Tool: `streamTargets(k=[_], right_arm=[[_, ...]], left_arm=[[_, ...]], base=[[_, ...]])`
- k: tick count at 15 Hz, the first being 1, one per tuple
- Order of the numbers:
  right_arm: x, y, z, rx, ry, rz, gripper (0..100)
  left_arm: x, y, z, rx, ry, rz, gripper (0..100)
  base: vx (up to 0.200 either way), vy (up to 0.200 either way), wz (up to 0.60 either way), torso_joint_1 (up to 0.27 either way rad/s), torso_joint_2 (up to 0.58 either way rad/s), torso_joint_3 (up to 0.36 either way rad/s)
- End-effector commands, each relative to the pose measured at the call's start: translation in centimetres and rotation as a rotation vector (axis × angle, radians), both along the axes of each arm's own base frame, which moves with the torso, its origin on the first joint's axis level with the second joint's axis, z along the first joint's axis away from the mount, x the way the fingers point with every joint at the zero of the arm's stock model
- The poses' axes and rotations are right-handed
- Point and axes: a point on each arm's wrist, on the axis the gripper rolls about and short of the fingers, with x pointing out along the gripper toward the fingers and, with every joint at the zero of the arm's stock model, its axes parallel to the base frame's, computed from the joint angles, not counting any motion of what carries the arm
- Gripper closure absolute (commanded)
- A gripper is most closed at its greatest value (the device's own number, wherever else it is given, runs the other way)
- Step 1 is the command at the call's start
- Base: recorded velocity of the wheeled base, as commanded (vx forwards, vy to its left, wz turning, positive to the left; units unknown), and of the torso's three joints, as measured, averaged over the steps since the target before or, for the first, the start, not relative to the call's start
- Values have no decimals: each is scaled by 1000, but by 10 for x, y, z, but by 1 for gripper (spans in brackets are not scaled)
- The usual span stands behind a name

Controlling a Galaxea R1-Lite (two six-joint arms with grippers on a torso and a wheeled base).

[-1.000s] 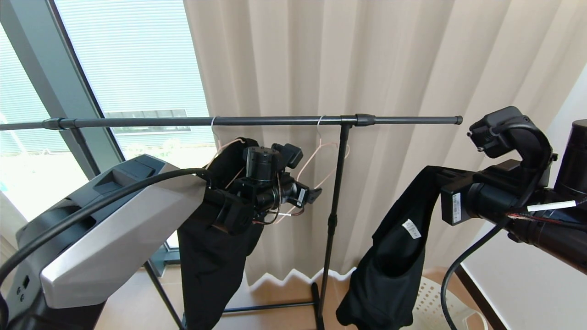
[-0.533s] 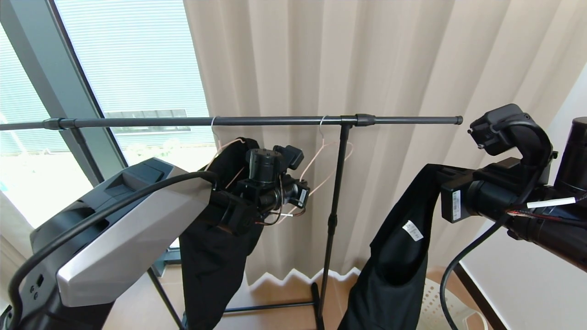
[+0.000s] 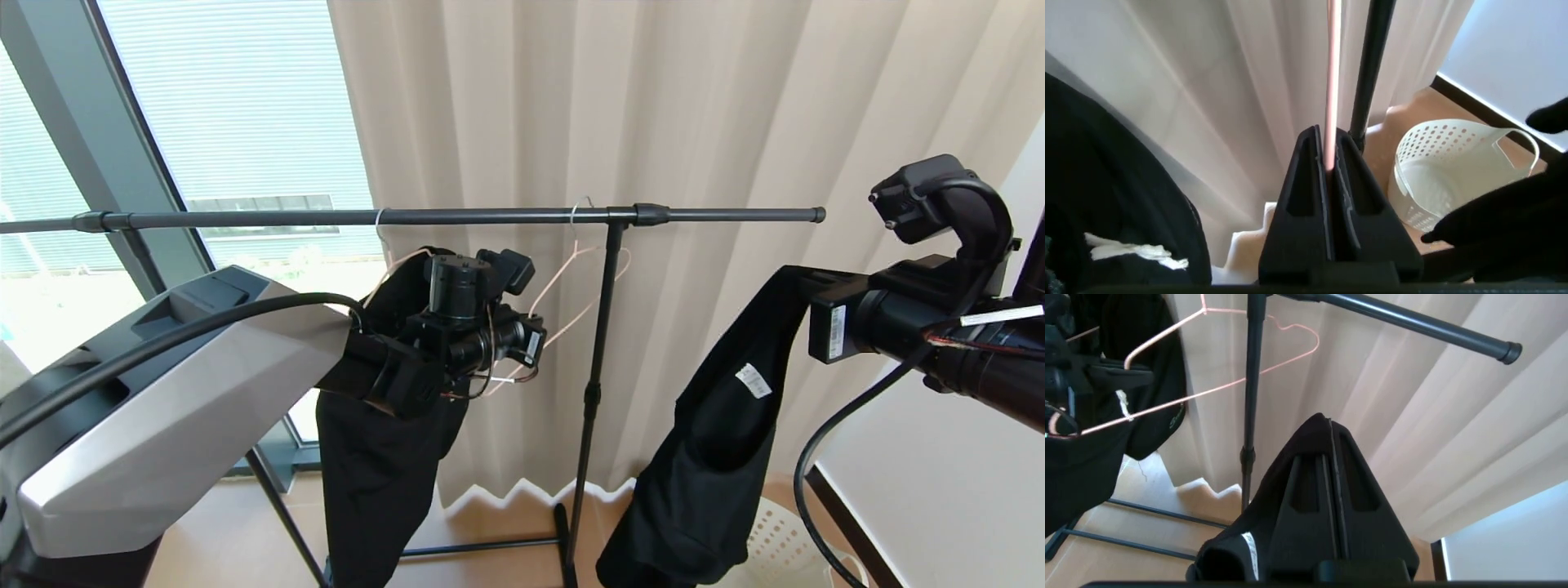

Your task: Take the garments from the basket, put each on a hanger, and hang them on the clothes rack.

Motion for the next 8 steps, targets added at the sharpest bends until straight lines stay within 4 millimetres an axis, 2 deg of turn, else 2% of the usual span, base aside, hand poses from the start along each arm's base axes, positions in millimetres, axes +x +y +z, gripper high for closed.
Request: streamTargets(k=[1, 8], right_arm=[[1, 0, 0, -1, 1, -1, 100], [1, 0, -1, -3, 5, -1, 100]], left_arm=[[-6, 3, 16, -25, -36, 0, 100], [-29, 15, 32, -25, -45, -4, 100]], base=[[0, 0, 0, 0, 0, 0], [0, 0, 0, 0, 0, 0]])
